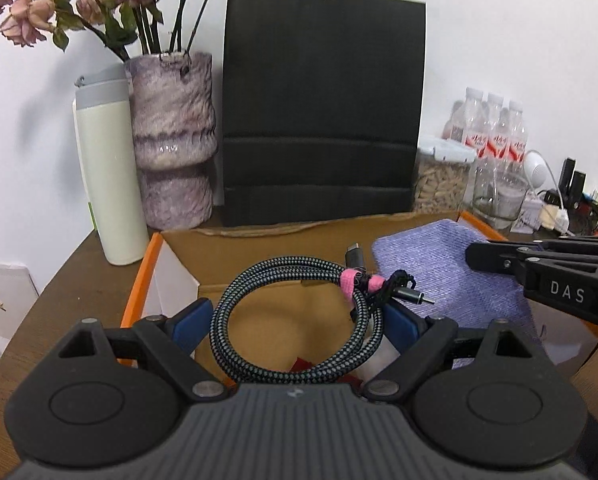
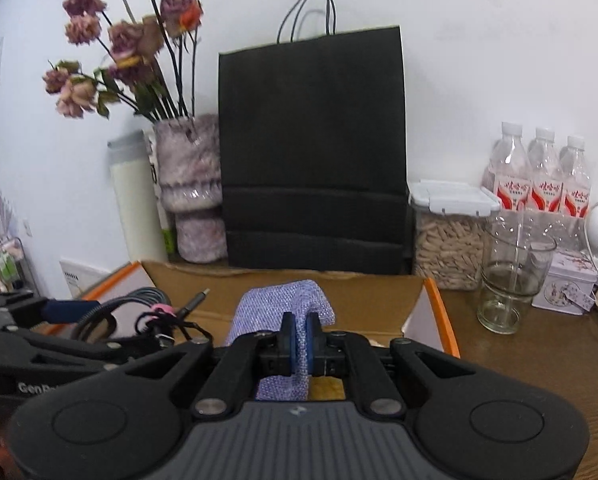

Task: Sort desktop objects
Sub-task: 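Carry cable and purple cloth into the cardboard box and open both tools, then withdraw both tools from the box back over the table items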

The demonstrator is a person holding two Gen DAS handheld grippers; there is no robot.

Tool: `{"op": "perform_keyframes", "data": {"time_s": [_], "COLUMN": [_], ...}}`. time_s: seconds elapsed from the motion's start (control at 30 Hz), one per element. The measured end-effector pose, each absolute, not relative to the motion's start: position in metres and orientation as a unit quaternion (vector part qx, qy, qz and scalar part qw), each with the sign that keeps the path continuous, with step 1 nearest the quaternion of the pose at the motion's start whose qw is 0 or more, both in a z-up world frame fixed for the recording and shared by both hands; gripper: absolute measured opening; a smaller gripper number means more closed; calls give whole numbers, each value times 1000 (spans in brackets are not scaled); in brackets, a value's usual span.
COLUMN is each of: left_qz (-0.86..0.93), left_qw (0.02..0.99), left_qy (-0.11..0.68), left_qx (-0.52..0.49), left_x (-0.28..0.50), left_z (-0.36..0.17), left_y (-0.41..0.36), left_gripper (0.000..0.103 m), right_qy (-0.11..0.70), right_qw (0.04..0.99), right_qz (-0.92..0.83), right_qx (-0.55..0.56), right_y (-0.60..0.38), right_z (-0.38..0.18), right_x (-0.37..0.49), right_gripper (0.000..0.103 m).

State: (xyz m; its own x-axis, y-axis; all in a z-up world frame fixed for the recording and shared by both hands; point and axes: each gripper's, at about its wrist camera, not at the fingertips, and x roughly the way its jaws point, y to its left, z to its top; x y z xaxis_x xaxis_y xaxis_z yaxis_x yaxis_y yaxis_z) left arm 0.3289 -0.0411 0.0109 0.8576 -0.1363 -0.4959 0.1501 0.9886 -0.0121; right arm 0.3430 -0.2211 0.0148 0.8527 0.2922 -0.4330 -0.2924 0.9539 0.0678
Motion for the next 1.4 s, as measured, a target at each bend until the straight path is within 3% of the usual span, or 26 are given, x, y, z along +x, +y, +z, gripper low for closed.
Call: {"op": "perform_keyframes", "data": {"time_s": [0.27,0.33,0.4,0.53,0.9,1.4], "left_qz": [-70,-65,-62,-58,-60,-47], "left_qw": [958,962,965,967,972,980], "left_qy": [277,265,252,245,224,194], "left_qx": [28,29,28,24,26,19], "left_x": [333,330,326,323,310,264], "left_z": [3,5,9,11,11,15], "left_y": [-44,-43,-43,-43,-46,-39], "left_gripper": [93,103,103,103,103,103], "right_qy": [243,239,233,225,218,205], "right_qw": [961,962,964,966,965,969], "right_qz": [131,129,126,122,133,129], "right_qx": [-9,-16,-28,-42,-57,-55], "right_y": [-224,-223,-222,-223,-227,-239], "right_z": [8,10,11,14,17,21], "right_x": [346,343,339,332,310,269], "right_gripper": [22,50,72,90,101,103]}}
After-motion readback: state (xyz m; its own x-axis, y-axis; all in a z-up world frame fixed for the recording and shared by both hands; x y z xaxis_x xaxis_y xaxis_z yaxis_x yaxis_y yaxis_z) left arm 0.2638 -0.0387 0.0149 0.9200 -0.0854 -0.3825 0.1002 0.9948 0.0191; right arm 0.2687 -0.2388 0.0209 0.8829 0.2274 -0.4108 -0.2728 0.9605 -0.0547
